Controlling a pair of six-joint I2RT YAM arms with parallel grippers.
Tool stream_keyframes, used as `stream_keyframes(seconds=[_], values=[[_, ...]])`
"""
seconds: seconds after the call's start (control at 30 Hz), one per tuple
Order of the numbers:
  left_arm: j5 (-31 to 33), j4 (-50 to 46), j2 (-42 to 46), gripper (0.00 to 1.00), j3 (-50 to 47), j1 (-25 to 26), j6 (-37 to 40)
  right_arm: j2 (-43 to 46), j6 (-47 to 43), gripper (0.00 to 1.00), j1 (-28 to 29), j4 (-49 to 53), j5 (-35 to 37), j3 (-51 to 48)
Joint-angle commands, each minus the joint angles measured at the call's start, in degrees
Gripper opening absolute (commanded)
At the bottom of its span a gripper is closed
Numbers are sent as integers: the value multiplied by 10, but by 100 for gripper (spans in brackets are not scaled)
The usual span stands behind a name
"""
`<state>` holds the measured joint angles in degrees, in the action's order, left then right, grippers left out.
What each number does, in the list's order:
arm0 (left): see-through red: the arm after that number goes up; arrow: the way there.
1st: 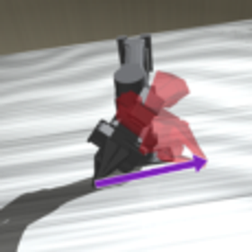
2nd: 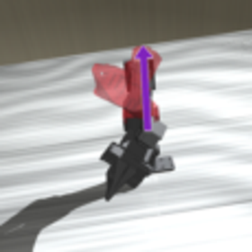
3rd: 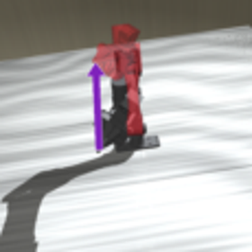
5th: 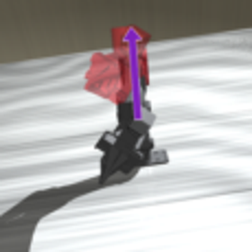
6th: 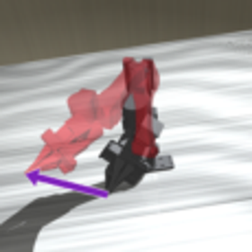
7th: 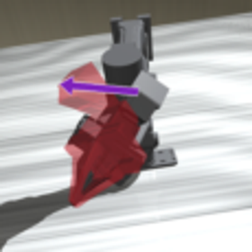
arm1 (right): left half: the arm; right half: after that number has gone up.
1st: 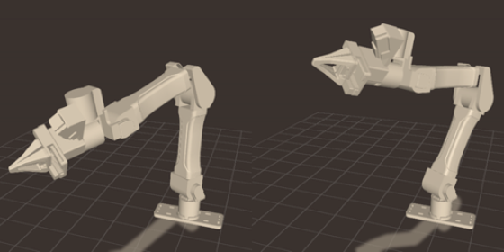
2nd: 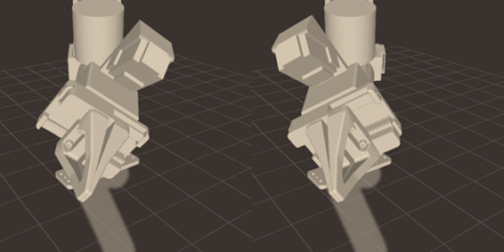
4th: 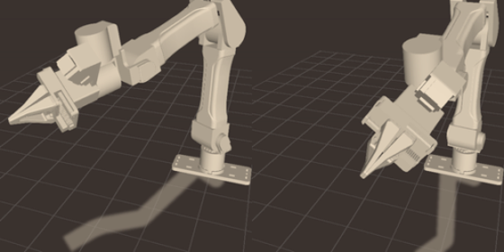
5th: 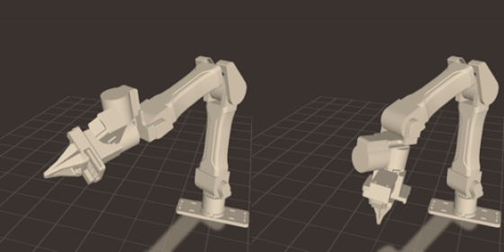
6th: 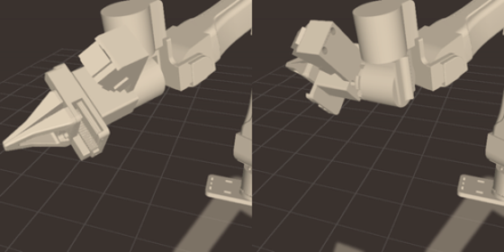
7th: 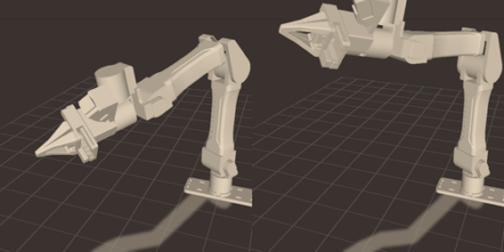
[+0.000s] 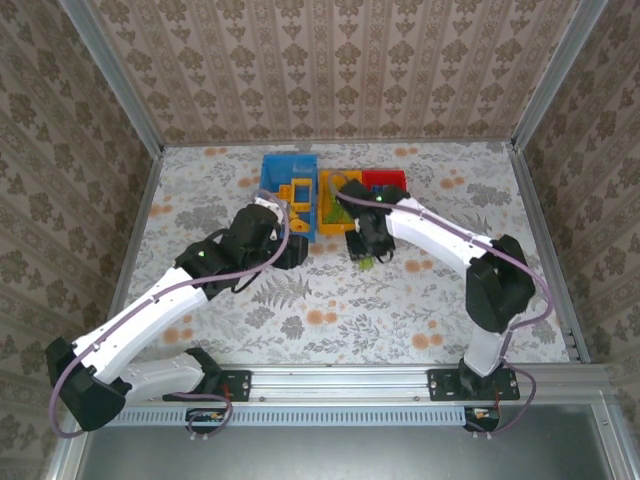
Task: Sort the legos into containers by color
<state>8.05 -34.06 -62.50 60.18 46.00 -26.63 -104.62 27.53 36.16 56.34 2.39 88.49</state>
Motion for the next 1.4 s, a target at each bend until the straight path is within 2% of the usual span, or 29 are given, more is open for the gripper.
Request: stream_keyframes(seconds=[0.0,0.23,0.47,0.7,0.77,1.0,1.1,1.17,1.37], values=[[28,-25,4,69,23,-6,-7,-79,-5,21,-21,-19,1,93],[31,-13,1,69,22,-12,-9,-230,3,21,-60,-19,30,305],[25,3,-16,70,22,-29,3,-359,11,22,-82,47,52,492],[1,25,-41,70,23,-54,9,-440,-9,55,-87,116,59,645],[-8,32,-46,70,24,-62,10,-440,-19,60,-87,125,59,661],[-38,44,-64,70,32,-101,18,-379,-77,68,-75,137,73,658],[-56,46,-67,70,33,-131,16,-332,-100,69,-70,138,87,619],[-69,47,-65,70,28,-153,13,-279,-110,69,-68,110,91,540],[-102,58,-48,71,-3,-231,0,-51,-135,73,-73,-32,73,197]])
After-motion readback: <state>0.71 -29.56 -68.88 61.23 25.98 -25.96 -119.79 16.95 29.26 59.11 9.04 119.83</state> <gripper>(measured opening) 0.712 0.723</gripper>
